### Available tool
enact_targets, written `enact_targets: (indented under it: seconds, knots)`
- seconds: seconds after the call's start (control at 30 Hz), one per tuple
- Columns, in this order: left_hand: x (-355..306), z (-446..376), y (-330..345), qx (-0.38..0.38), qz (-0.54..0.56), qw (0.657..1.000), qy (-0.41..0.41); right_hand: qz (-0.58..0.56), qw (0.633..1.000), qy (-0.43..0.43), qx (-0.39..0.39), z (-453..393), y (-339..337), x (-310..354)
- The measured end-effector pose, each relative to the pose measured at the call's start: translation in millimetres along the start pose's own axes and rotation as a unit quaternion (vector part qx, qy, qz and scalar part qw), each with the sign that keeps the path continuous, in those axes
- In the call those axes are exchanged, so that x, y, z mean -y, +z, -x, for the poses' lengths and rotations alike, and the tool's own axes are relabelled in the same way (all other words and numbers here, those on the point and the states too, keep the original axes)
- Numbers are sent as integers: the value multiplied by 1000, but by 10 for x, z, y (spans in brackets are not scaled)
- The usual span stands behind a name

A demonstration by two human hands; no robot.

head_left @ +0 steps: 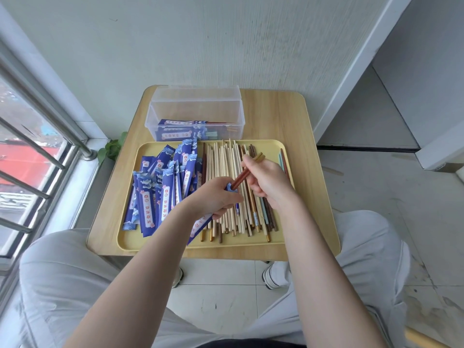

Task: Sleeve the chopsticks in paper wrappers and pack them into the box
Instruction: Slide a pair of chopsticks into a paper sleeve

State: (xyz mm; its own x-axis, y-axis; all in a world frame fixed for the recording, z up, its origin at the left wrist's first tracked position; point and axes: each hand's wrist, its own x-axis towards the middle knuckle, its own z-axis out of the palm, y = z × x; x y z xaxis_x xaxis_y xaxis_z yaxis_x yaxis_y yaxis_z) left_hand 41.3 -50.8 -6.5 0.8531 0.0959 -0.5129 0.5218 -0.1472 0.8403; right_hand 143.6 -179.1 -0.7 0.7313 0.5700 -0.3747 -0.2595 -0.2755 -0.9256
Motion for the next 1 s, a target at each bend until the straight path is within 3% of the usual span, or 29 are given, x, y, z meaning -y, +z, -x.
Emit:
enact_targets:
  seconds: [0.13, 0.3, 0.37, 0.47, 0.53, 0.6, 0.67, 0.73, 0.87, 1.0]
  knots:
    - [-242, -85, -136, -40, -128, 991, 17, -22, 999, -20, -12, -153, 66, 194]
    - [-458, -255, -394, -158, -236, 957, 63, -84, 995, -30, -44, -428, 121, 381]
    - [-550, -326, -536, -223, -276, 930, 100, -137, 988, -35, -62, -592, 170, 432]
    - [-591, -428, -768, -321, -359, 860, 167, -243, 962, -12, -123, -867, 257, 512]
    - [-527, -476, -930, -420, -340, 814, 214, -291, 942, -2, -166, -1043, 292, 577]
    - [-404, -493, -1066, -499, -272, 802, 182, -277, 941, -9, -195, -1185, 306, 610]
    - [-254, -538, -1175, -499, -250, 823, 103, -235, 949, -22, -210, -1306, 353, 625]
    - [-116, -597, -1234, -451, -286, 843, 64, -196, 959, -36, -201, -1414, 456, 636]
    - [-8, -684, -1249, -384, -338, 857, 69, -125, 984, -13, -128, -1538, 720, 646]
    - [12, -710, -1248, -339, -393, 853, 56, -125, 988, 28, -89, -1562, 825, 683]
